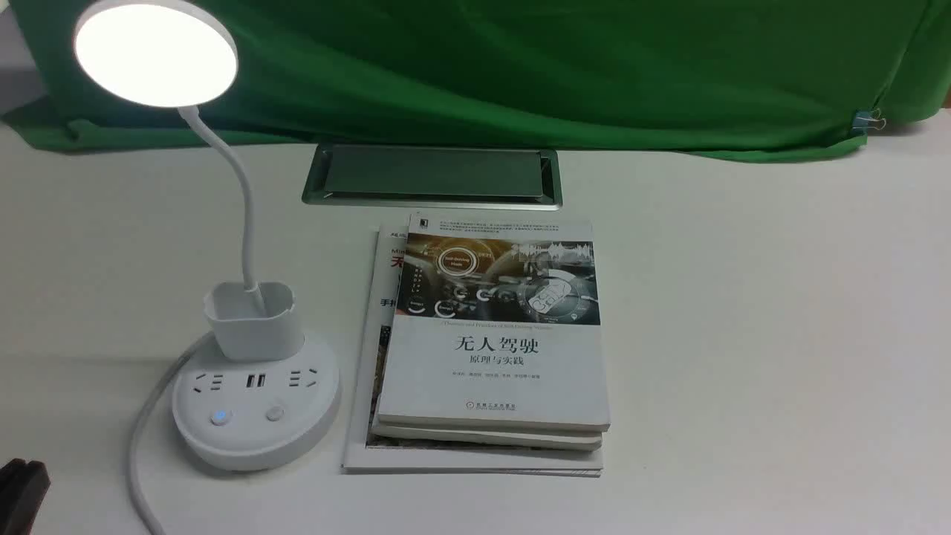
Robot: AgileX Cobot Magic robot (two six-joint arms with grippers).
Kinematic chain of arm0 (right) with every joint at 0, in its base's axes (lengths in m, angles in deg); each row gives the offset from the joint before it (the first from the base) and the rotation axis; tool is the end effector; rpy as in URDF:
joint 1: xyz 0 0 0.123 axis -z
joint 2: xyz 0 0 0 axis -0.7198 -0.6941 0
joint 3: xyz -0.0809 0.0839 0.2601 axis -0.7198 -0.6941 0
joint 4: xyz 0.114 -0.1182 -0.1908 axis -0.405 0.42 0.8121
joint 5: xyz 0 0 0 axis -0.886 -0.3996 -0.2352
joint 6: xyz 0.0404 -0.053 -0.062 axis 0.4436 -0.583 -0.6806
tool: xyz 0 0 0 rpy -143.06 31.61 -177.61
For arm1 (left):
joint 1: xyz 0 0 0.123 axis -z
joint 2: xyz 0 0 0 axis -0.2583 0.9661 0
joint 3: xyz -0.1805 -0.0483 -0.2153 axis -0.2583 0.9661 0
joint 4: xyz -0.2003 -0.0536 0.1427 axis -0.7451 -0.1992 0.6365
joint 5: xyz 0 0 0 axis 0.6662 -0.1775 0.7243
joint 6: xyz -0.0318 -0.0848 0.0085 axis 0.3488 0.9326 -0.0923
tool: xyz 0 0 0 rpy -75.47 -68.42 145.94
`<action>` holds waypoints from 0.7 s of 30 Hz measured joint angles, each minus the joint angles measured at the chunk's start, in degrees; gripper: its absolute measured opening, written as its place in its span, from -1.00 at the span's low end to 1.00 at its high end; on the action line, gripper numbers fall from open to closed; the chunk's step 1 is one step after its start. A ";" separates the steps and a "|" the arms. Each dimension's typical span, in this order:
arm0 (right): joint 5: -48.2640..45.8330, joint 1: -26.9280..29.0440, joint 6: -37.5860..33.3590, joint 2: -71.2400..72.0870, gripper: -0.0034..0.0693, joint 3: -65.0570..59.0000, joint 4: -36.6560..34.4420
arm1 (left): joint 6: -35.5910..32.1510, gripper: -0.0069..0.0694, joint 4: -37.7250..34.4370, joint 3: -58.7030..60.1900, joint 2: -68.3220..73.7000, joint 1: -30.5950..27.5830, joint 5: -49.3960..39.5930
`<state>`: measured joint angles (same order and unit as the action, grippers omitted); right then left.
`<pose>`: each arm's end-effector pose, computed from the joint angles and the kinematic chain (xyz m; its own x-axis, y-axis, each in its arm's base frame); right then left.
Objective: Turn off the desk lamp on the white desktop by hand.
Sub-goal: 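Press the power button on the round power strip under the lamp with the left gripper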
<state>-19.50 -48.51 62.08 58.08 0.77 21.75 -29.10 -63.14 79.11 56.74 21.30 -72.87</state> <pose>0.0567 0.0029 0.1990 -0.0484 0.0161 -0.9987 -0.0467 0.9987 0.0184 0.0555 -0.0038 0.1897 -0.1294 0.1885 -0.9735 0.1079 0.9786 0.1751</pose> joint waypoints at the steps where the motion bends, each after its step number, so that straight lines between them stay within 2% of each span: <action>1: 0.00 0.00 0.00 0.00 -0.81 0.00 0.00 | 0.00 -0.77 0.00 0.00 0.00 0.00 0.00; 10: 0.00 0.00 0.00 0.00 -0.81 0.00 0.00 | 0.00 -0.77 0.00 0.00 0.00 0.00 0.12; 13: 0.00 0.00 0.00 0.00 -0.81 0.00 0.00 | 0.00 -0.77 0.00 0.00 0.00 0.00 2.76; 18: 0.00 0.00 0.00 0.00 -0.81 0.00 0.00 | 0.00 -0.77 0.05 0.00 0.00 0.00 14.04; 21: 0.00 0.00 0.00 0.00 -0.81 0.00 0.00 | 0.00 -0.77 0.05 0.00 0.00 0.00 16.43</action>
<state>-19.50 -48.51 62.08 58.08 0.77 21.75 -29.10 -63.10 79.11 56.74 21.30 -56.45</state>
